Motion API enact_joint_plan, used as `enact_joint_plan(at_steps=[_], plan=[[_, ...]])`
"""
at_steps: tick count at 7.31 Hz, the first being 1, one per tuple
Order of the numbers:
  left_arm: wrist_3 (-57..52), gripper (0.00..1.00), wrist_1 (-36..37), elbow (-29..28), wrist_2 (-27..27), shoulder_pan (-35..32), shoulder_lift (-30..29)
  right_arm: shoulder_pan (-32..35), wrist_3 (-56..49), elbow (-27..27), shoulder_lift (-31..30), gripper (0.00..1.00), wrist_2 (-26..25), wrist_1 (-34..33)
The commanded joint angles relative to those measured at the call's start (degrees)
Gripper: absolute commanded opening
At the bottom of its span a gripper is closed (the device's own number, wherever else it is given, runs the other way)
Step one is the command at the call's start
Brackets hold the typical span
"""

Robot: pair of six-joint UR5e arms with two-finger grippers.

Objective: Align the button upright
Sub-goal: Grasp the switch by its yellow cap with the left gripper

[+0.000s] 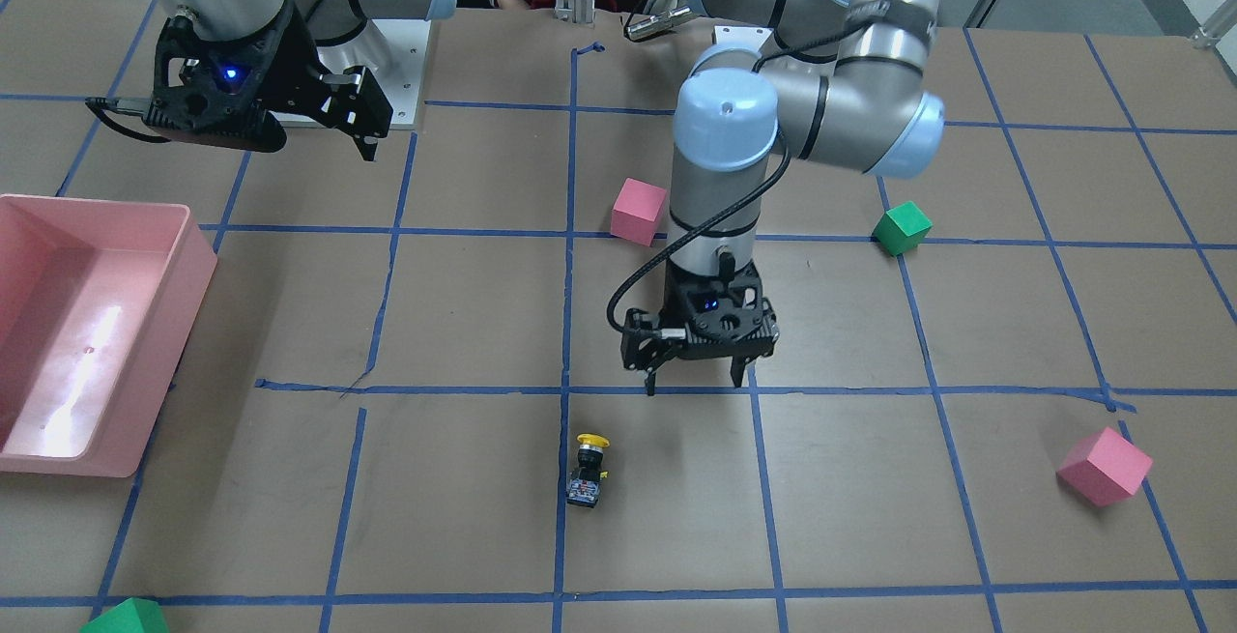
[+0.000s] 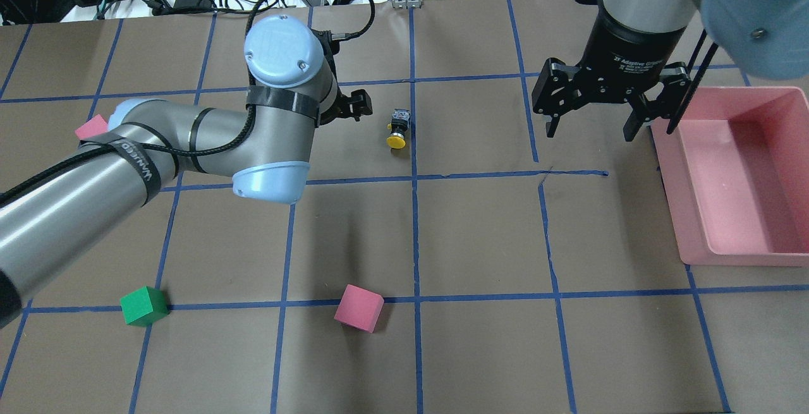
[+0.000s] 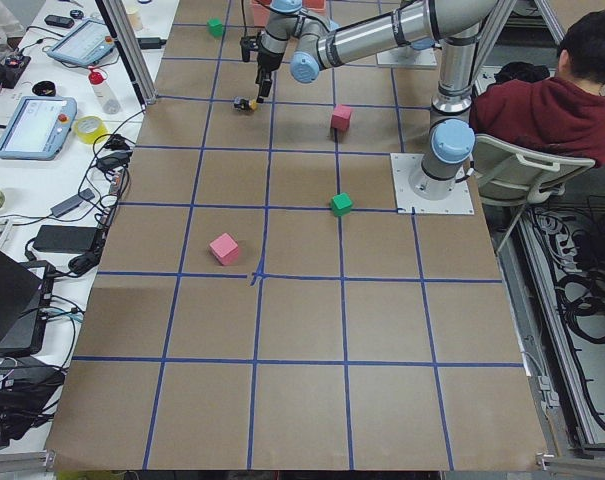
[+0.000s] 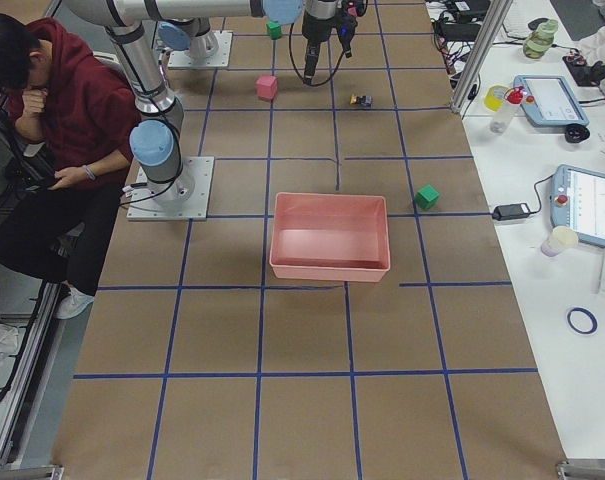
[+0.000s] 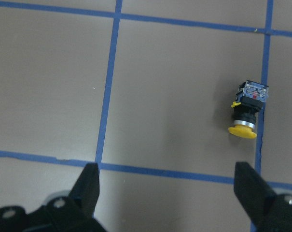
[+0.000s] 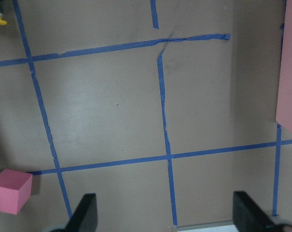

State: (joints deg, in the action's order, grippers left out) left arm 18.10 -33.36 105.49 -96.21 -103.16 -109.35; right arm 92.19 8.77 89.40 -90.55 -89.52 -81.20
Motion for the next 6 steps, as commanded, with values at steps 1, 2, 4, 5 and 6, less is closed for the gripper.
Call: enact_joint_plan(at_steps=[1, 2, 4, 5, 6], plan=[[0.45, 1.00, 17.12, 0.07, 2.16, -2.30, -7.69, -0.08, -0.07, 0.16, 0.02, 1.00, -0.13, 0.08], [-0.42, 1.00, 19.97, -0.11, 2.17, -4.05, -9.90, -0.08, 0.28, 0.16, 0.02, 1.00, -0.22, 0.08], [-4.72, 0.98, 28.56, 0.24, 2.17, -4.50, -14.11, -0.08, -0.15, 0.16, 0.02, 1.00, -0.83, 0.08], [-5.96, 0.98, 31.66, 0.50, 2.17, -4.50, -16.05, -0.16, -0.33, 0.16, 0.02, 1.00, -0.83, 0.08], [-7.27, 0.98, 34.04, 1.90, 2.17, -4.59, -16.77, -0.16, 0.36, 0.16, 0.11, 1.00, -0.66, 0.17]])
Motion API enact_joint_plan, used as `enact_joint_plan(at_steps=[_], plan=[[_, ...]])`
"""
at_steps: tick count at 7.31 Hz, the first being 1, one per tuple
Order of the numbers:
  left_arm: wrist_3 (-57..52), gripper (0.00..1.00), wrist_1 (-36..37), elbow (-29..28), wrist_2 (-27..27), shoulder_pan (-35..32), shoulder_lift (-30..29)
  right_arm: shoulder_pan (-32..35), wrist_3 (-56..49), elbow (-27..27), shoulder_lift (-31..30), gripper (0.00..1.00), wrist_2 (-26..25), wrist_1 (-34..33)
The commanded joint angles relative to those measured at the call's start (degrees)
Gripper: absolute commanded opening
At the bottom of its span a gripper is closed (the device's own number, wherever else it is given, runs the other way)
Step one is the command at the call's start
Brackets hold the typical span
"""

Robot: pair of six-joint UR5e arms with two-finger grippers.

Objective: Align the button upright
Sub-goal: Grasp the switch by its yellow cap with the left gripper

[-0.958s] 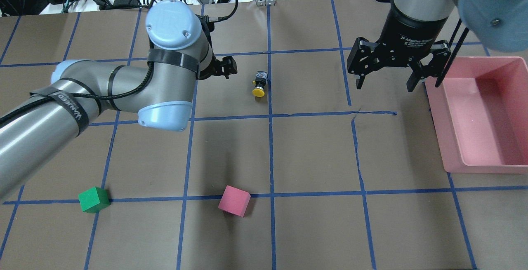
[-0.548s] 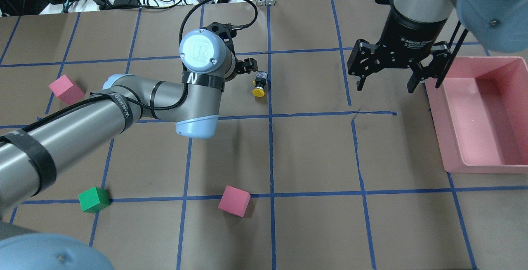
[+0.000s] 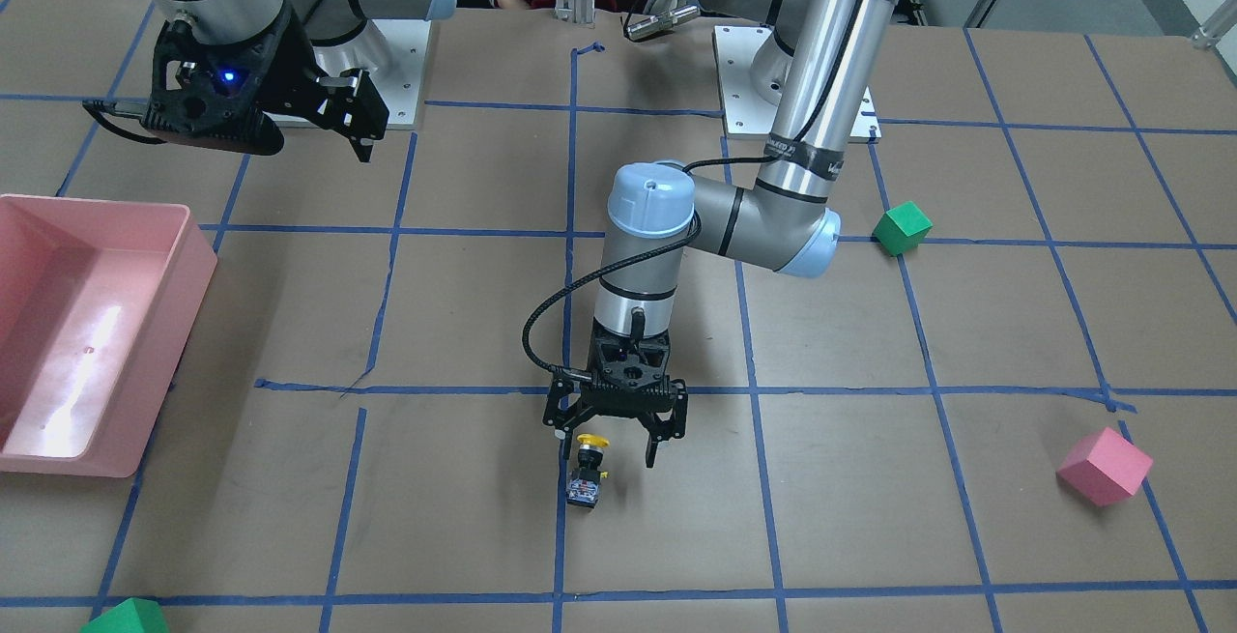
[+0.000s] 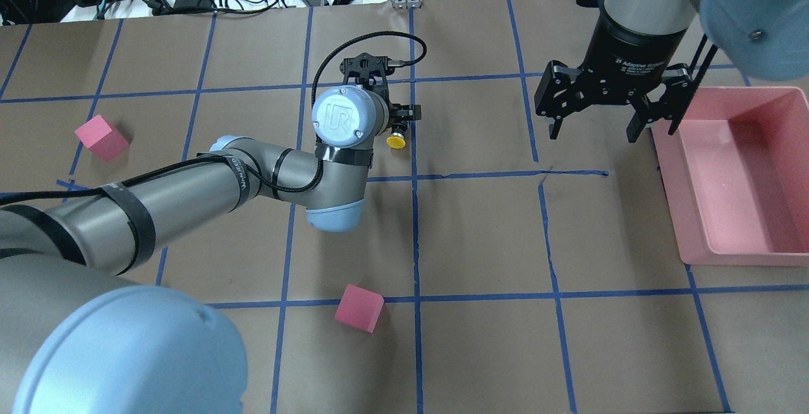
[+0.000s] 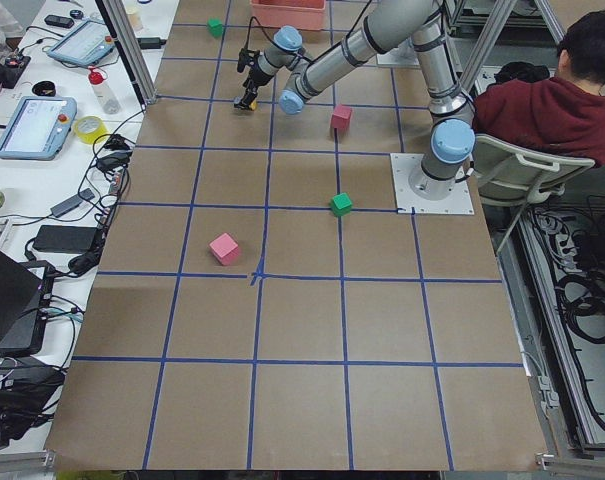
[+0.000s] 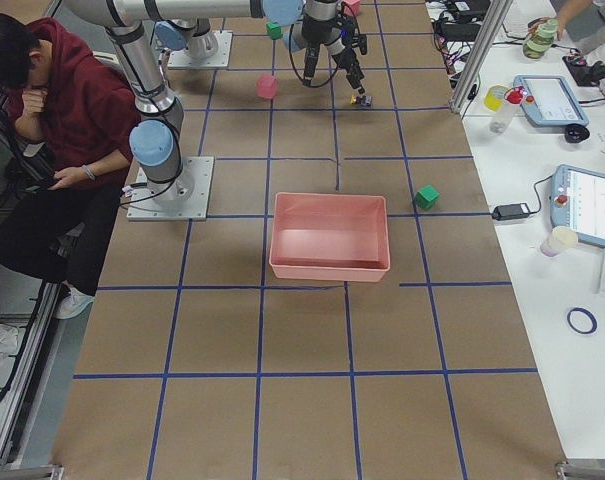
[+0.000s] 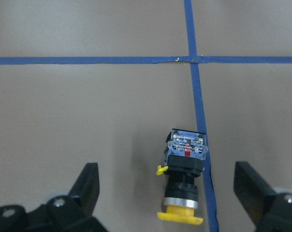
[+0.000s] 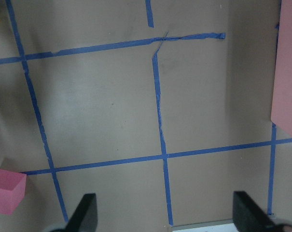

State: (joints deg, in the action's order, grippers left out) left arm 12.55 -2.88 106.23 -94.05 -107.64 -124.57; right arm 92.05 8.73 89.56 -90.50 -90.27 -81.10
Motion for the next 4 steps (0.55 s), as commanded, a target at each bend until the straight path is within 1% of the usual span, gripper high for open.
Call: enact_joint_plan(at_steps=[1, 3, 4], plan=[[-1.83, 0.98, 6.54, 2.65, 0.09, -0.11, -2.08, -0.12, 0.41, 0.00, 0.06, 1.00, 0.10, -0.02], [-1.91, 0.96, 6.57, 2.76, 1.31, -0.28, -3.66, -0.29, 0.32, 0.00, 0.14, 1.00, -0.08, -0.11], [-2.61, 0.91, 6.57, 2.84, 1.50, -0.55, -3.75, -0.38, -0.02, 0.00, 0.14, 1.00, -0.08, -0.11]])
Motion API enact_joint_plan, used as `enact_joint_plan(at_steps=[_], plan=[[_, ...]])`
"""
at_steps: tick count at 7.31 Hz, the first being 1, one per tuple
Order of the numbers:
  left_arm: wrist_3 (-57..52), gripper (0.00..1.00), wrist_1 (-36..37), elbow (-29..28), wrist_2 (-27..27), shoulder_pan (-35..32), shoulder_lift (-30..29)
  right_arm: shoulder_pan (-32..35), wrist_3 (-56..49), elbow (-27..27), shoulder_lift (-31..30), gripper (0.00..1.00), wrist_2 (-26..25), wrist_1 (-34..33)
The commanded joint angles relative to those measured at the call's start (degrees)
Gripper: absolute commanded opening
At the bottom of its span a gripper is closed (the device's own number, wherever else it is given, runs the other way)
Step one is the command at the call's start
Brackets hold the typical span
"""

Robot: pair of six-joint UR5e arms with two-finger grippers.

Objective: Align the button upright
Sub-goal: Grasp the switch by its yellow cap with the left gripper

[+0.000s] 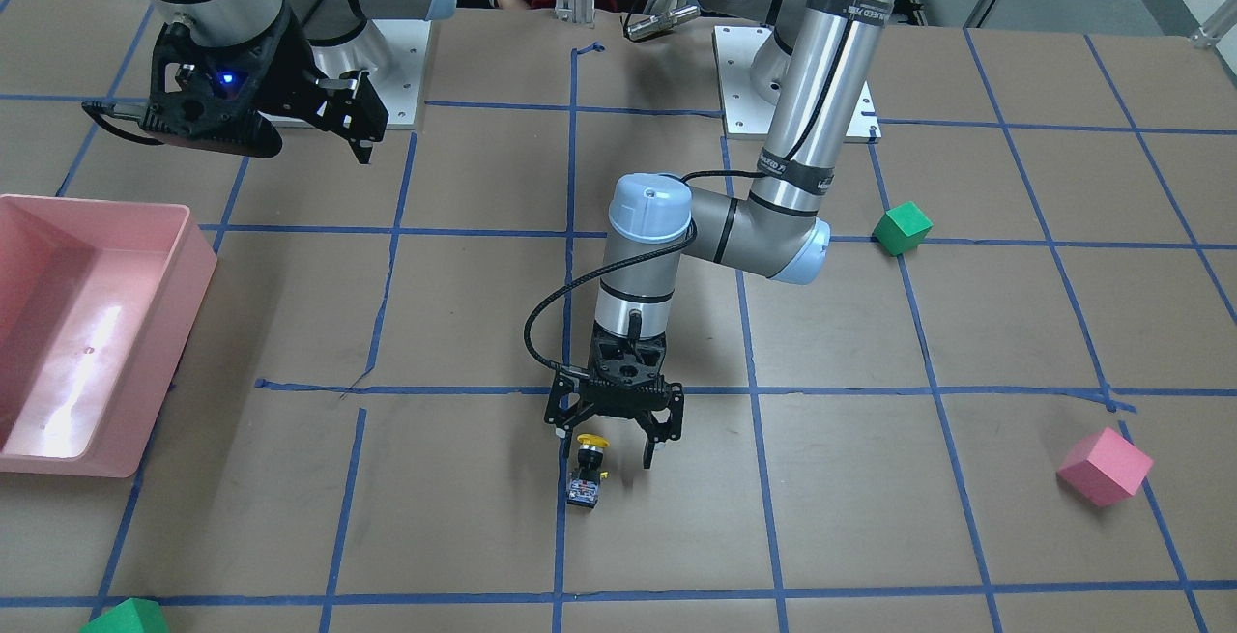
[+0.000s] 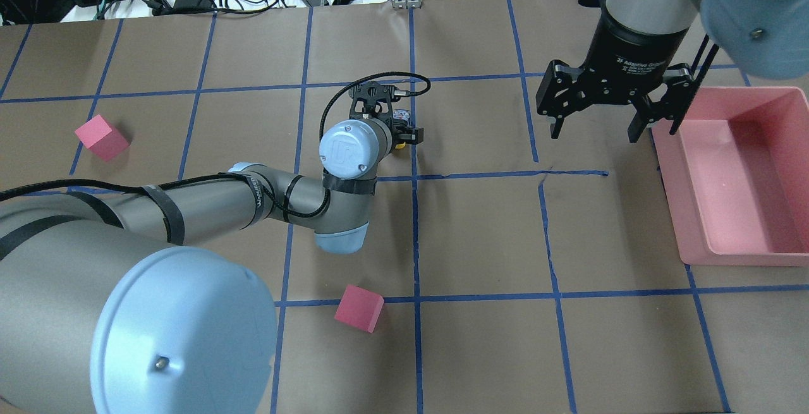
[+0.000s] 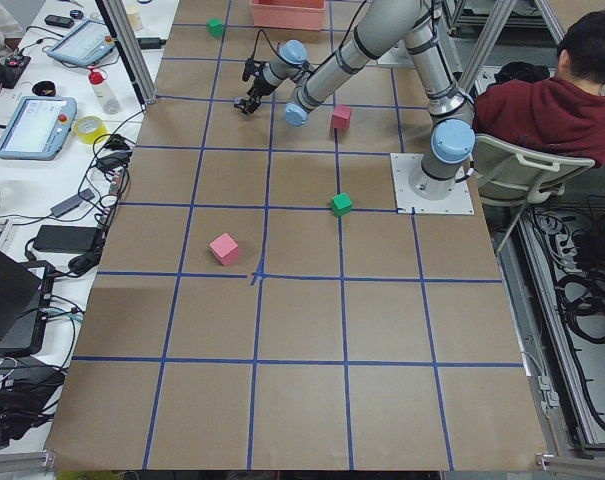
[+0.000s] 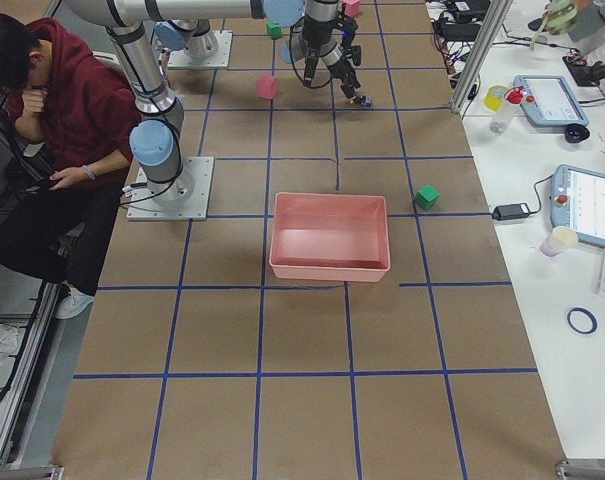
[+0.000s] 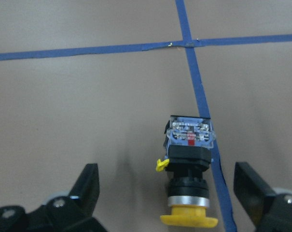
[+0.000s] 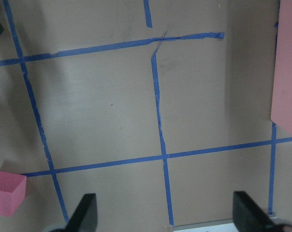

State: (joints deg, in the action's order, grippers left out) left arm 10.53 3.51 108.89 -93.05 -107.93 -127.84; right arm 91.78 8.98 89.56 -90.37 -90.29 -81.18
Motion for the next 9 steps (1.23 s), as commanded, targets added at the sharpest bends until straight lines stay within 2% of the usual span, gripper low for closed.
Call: enact_joint_plan(at_steps=[1, 2, 3, 4, 5, 7, 9], plan=[[-0.60, 0.84, 0.18, 0.27, 0.58, -0.44, -0.83, -0.11, -0.37, 0.00, 0.02, 1.00, -0.06, -0.47], [-0.69, 0.67, 0.18, 0.27, 0.50, -0.96, -0.92, -0.11, -0.37, 0.00, 0.02, 1.00, -0.06, -0.91], [-0.77, 0.38, 0.18, 0.09, 0.50, -0.97, -0.40, -0.11, -0.37, 0.00, 0.02, 1.00, -0.06, -0.39], [-1.04, 0.13, -0.08, -0.17, 0.50, -0.97, 0.56, -0.11, -0.37, 0.00, 0.02, 1.00, -0.06, -0.30], [-1.04, 0.00, -0.61, -0.26, 0.50, -0.97, 1.01, -0.11, -0.37, 0.00, 0.02, 1.00, -0.06, -0.38], [-1.30, 0.00, -8.04, -3.14, 0.23, -0.88, 3.98, -0.02, -0.37, 0.09, 0.02, 1.00, -0.06, -0.03], [1.06, 0.00, -30.81, -10.42, 0.49, -0.70, 9.95, -0.02, -0.37, 0.26, 0.02, 1.00, -0.06, -0.03]])
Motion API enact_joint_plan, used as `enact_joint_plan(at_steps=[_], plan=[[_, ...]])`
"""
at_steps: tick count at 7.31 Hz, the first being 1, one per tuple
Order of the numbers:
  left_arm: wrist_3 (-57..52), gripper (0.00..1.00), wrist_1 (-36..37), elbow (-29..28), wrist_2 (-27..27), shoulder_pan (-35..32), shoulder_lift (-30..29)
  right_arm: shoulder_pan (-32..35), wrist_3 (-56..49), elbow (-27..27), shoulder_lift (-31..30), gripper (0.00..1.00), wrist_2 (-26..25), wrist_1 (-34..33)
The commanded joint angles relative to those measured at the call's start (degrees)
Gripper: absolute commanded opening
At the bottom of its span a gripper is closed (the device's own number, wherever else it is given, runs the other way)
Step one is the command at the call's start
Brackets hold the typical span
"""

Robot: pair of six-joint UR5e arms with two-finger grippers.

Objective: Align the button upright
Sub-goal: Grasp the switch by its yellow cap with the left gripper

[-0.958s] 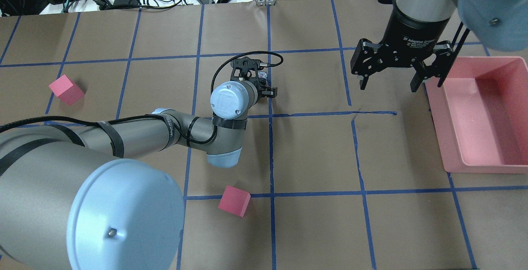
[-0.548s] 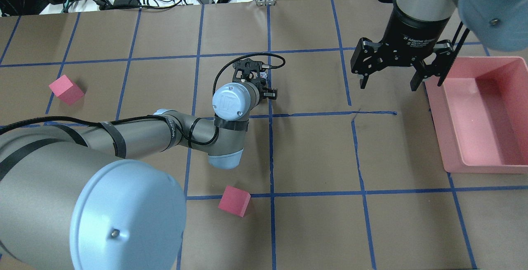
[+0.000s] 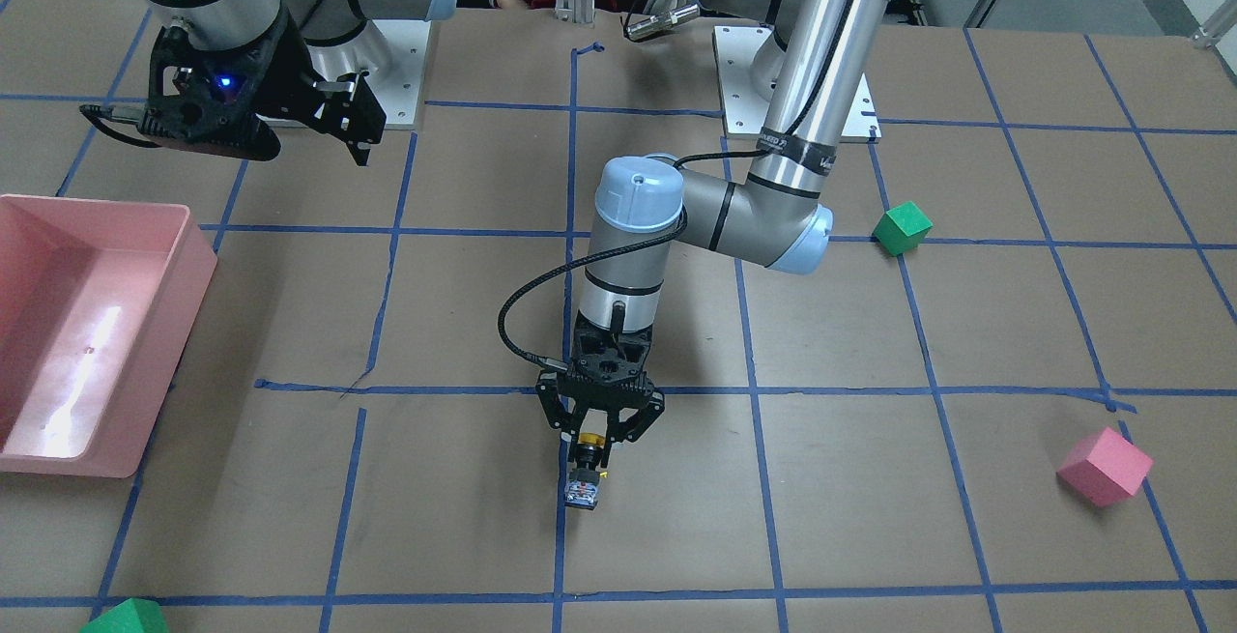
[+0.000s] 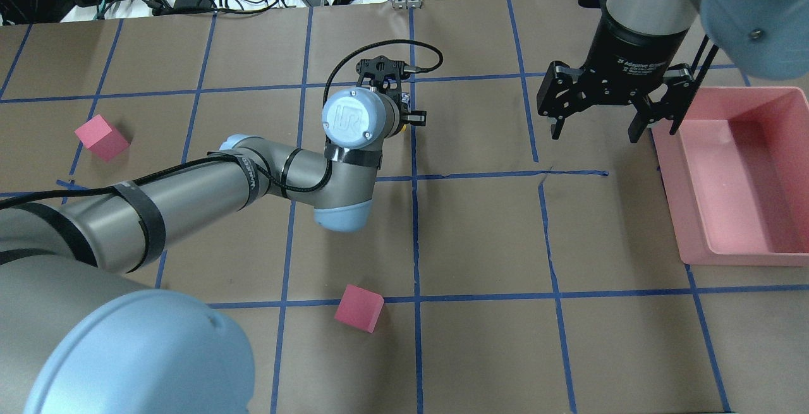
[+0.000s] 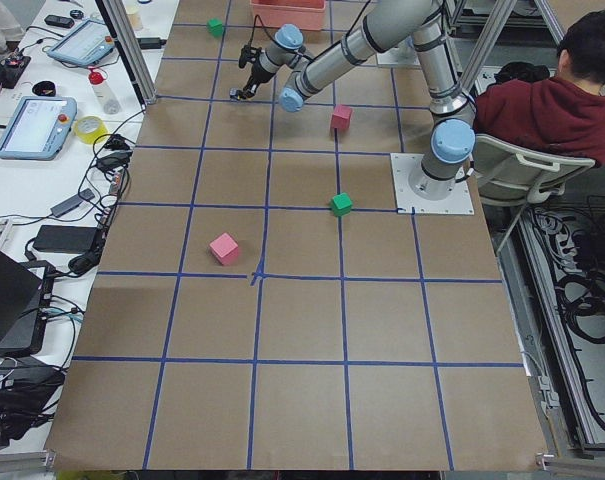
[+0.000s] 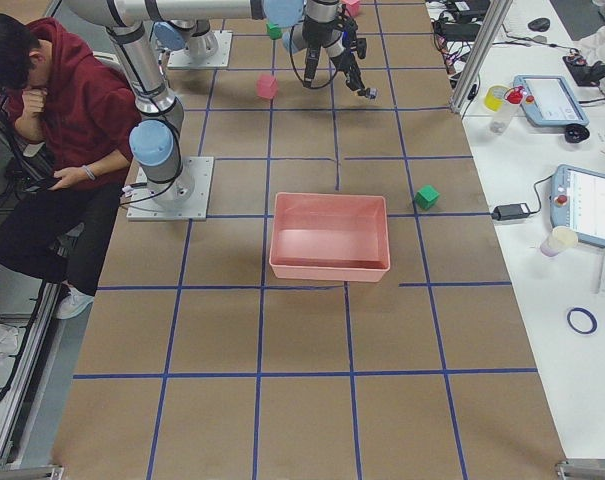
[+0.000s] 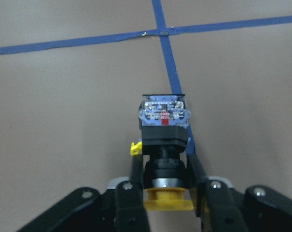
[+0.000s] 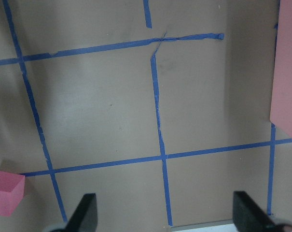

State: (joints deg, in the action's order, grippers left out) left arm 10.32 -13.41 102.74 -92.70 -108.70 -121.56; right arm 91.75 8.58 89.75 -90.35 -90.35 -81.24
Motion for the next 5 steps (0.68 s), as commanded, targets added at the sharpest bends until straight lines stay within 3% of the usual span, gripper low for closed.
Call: enact_joint_plan(at_steps=[1, 3, 5], plan=[[8.51, 0.00, -24.54, -6.13, 1.54, 0.24, 6.22, -0.08, -0.05, 0.16, 0.00, 1.00, -0.09, 0.11], [27.72, 0.00, -38.30, -7.64, 11.27, 0.77, 8.96, -0.08, 0.04, 0.08, 0.00, 1.00, -0.09, 0.03], [48.39, 0.00, -42.14, -7.56, 27.59, 3.04, 8.63, 0.01, 0.04, 0.16, -0.09, 1.00, -0.18, 0.11]])
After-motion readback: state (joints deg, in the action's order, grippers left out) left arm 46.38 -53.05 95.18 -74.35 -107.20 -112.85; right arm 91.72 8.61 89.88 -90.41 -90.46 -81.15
